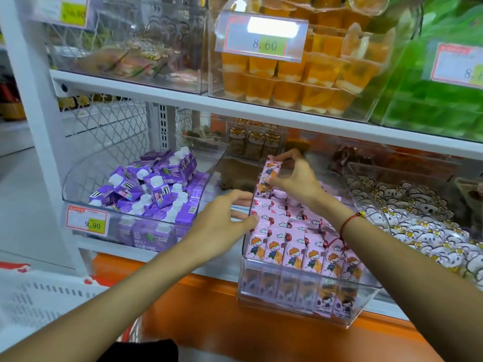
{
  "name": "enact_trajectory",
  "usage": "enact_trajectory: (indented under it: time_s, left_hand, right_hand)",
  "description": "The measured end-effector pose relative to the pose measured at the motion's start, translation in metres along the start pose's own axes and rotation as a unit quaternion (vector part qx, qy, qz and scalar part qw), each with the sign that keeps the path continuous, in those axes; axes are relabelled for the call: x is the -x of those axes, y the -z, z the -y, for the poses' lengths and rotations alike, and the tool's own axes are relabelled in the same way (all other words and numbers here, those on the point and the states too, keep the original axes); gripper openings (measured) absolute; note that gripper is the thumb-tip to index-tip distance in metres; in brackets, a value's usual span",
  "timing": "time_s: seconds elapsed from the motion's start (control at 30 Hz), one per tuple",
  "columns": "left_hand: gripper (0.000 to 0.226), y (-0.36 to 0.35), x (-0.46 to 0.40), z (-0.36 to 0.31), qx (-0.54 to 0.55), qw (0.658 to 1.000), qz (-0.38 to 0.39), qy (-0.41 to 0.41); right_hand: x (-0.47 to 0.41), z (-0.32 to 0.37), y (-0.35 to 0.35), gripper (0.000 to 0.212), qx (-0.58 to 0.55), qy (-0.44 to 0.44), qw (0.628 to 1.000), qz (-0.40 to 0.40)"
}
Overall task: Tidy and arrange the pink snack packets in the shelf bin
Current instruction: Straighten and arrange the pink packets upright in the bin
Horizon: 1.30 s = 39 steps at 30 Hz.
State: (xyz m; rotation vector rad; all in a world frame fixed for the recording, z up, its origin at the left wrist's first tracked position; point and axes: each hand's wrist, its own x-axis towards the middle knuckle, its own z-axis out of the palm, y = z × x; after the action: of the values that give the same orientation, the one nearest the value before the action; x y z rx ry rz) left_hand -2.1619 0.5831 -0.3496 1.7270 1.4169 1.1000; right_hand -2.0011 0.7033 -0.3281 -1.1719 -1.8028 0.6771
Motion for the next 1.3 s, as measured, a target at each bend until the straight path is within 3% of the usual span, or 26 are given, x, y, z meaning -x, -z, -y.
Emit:
enact_trajectory:
  time_s: [0.1,0.3,0.4,0.5,0.6,0.77,0.87,0.97,1.17,1.3]
  left_hand:
    - [0.032,-0.001,0.0,0.001,0.022,1.0,-0.006,0.006]
    - [0.031,-0.004,0.0,0.001,0.028,0.999,-0.019,0.012]
    - [0.031,-0.002,-0.001,0.002,0.032,0.999,-0.013,0.011]
    - [0.032,-0.001,-0.002,0.004,0.035,0.999,-0.004,0.005]
    - [0.033,-0.001,-0.003,0.006,0.033,0.999,0.002,-0.002]
    - [0.038,-0.001,-0.01,0.009,-0.049,0.997,-0.038,-0.04]
    - [0.03,0.003,-0.03,-0.001,-0.17,0.973,-0.074,-0.137]
    - [0.022,0.006,-0.062,-0.013,-0.326,0.925,-0.025,-0.191]
    - [0.041,-0.007,-0.116,-0.025,-0.52,0.825,0.217,-0.044]
    - [0.028,-0.018,-0.121,-0.026,-0.541,0.818,0.187,-0.044]
  right_hand:
    - [0.0,-0.002,0.002,0.042,0.058,-0.012,0.994,0.091]
    - [0.008,-0.027,-0.016,0.028,0.208,0.047,0.977,-0.026]
    - [0.001,-0.031,-0.014,0.013,0.253,0.042,0.966,0.045]
    - [0.004,-0.033,-0.012,0.035,0.32,0.046,0.939,0.114]
    - [0.008,-0.026,-0.003,0.041,0.325,0.028,0.934,0.143]
    - [0.049,-0.016,0.02,0.037,0.332,0.077,0.936,0.09]
    - [0.079,-0.019,0.028,0.042,0.359,0.092,0.923,0.1]
    - [0.089,-0.021,0.028,0.045,0.365,0.084,0.921,0.108]
    - [0.092,-0.026,0.026,0.042,0.364,0.095,0.922,0.086]
    - [0.091,-0.027,0.027,0.042,0.357,0.099,0.925,0.087]
